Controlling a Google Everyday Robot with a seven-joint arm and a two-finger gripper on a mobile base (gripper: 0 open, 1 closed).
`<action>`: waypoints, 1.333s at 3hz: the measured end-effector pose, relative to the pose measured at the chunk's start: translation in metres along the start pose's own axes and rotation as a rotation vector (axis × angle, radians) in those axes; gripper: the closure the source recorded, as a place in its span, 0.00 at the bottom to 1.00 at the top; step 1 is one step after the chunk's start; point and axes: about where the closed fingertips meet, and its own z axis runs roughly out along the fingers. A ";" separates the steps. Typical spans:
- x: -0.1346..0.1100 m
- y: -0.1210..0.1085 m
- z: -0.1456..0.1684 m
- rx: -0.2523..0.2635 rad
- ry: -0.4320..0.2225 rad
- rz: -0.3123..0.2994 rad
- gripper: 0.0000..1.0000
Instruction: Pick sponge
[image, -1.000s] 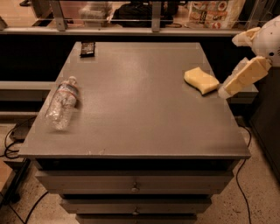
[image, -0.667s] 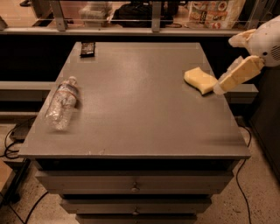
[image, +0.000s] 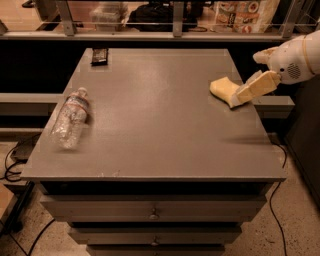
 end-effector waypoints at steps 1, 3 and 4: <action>0.008 -0.015 0.021 0.000 -0.055 0.039 0.00; 0.041 -0.042 0.073 -0.045 -0.045 0.101 0.00; 0.052 -0.044 0.085 -0.056 -0.028 0.124 0.00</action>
Offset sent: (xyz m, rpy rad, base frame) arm 0.0669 -0.0025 -0.0617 0.1245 0.0404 -0.0055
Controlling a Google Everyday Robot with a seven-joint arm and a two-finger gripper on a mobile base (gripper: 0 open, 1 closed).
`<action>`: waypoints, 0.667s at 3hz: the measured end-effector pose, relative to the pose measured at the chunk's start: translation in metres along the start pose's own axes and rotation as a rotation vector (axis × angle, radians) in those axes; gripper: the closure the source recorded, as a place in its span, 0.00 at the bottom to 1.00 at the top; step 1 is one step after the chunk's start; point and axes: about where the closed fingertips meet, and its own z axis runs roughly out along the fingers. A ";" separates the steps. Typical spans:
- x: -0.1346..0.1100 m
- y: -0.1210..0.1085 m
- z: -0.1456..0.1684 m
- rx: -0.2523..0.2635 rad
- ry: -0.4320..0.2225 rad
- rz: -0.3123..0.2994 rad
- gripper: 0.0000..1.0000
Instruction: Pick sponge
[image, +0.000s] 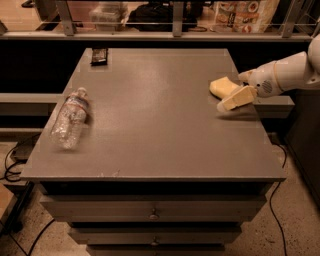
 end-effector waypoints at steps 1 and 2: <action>0.006 0.000 0.004 0.007 0.017 0.009 0.18; -0.001 0.001 -0.003 0.027 0.009 -0.006 0.42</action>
Offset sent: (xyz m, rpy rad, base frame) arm -0.0060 -0.0076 0.0226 -0.0293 -0.0565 -0.0347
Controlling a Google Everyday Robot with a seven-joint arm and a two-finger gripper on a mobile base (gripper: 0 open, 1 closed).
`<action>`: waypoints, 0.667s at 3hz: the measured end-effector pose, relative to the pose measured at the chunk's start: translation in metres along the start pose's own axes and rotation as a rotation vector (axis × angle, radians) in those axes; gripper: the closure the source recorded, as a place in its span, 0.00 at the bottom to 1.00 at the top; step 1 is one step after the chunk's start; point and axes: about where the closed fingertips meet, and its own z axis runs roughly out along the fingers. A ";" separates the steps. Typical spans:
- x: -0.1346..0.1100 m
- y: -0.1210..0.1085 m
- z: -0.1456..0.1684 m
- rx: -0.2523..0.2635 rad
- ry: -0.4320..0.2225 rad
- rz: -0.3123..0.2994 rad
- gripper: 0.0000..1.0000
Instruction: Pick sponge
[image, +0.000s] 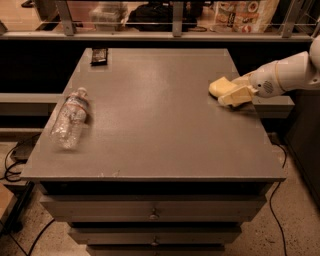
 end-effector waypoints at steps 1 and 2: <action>-0.007 0.004 -0.005 0.008 -0.011 -0.012 0.65; -0.048 0.014 -0.025 0.016 -0.070 -0.090 0.88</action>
Offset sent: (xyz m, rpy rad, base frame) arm -0.0156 0.0356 0.1285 0.0274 -0.2570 0.1122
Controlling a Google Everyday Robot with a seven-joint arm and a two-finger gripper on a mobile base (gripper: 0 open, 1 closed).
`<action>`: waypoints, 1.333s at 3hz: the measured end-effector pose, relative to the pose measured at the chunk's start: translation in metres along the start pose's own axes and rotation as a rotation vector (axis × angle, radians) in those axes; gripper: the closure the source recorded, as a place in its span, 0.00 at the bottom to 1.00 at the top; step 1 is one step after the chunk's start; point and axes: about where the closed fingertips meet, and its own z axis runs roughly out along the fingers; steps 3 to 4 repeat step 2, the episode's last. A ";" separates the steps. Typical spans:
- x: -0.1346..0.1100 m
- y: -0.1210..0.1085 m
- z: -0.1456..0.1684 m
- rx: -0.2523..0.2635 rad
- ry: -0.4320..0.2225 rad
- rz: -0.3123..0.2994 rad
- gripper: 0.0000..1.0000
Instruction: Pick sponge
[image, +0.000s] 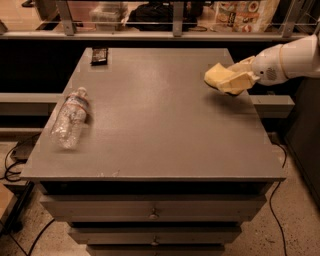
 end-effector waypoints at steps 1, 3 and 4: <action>-0.078 0.013 -0.037 0.011 -0.056 -0.168 1.00; -0.078 0.013 -0.037 0.011 -0.056 -0.168 1.00; -0.078 0.013 -0.037 0.011 -0.056 -0.168 1.00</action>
Offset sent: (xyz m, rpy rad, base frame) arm -0.0108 0.0218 0.0722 -0.0316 -0.1277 0.0838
